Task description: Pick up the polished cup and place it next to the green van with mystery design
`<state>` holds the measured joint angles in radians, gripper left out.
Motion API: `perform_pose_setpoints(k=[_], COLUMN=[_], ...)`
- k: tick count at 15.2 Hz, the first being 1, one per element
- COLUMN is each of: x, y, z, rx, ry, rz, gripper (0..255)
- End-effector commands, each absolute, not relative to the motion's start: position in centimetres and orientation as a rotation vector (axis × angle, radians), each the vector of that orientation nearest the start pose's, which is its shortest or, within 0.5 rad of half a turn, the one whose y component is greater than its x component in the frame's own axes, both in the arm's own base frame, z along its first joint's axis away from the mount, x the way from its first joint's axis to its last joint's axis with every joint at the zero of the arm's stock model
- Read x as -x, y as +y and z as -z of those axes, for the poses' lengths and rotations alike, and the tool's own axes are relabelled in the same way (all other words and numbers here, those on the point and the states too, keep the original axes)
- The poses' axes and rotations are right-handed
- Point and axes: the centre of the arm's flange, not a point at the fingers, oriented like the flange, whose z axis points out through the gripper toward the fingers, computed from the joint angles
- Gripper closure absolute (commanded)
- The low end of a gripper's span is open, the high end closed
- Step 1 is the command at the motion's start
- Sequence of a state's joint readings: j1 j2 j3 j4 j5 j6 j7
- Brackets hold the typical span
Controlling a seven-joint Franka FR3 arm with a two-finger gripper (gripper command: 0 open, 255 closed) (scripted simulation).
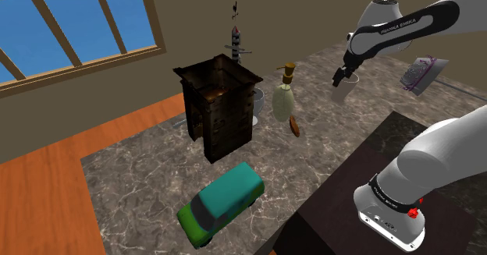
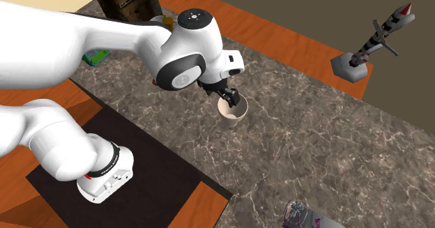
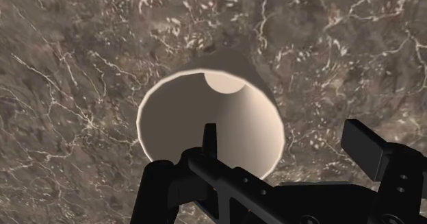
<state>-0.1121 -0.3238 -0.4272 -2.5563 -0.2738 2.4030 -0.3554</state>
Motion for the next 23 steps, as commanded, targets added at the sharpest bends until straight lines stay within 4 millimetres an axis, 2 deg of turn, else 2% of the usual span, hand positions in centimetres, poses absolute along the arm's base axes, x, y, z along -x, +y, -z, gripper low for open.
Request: perform_pose_setpoints(k=[1,3,4,13,23], x=[-37.6,-37.6,-37.6,-37.6,-37.6], y=[-22.5,-22.5,-22.5,-22.5,-22.5], z=[-38.5,-38.5,-38.5,-38.5,-43.8], rx=[3.262,3.262,3.262,3.262,3.262], ry=[-0.025,-0.025,-0.025,-0.025,-0.025], rz=[0.182,0.182,0.182,0.182,0.182], gripper=[0,0,255,255,255])
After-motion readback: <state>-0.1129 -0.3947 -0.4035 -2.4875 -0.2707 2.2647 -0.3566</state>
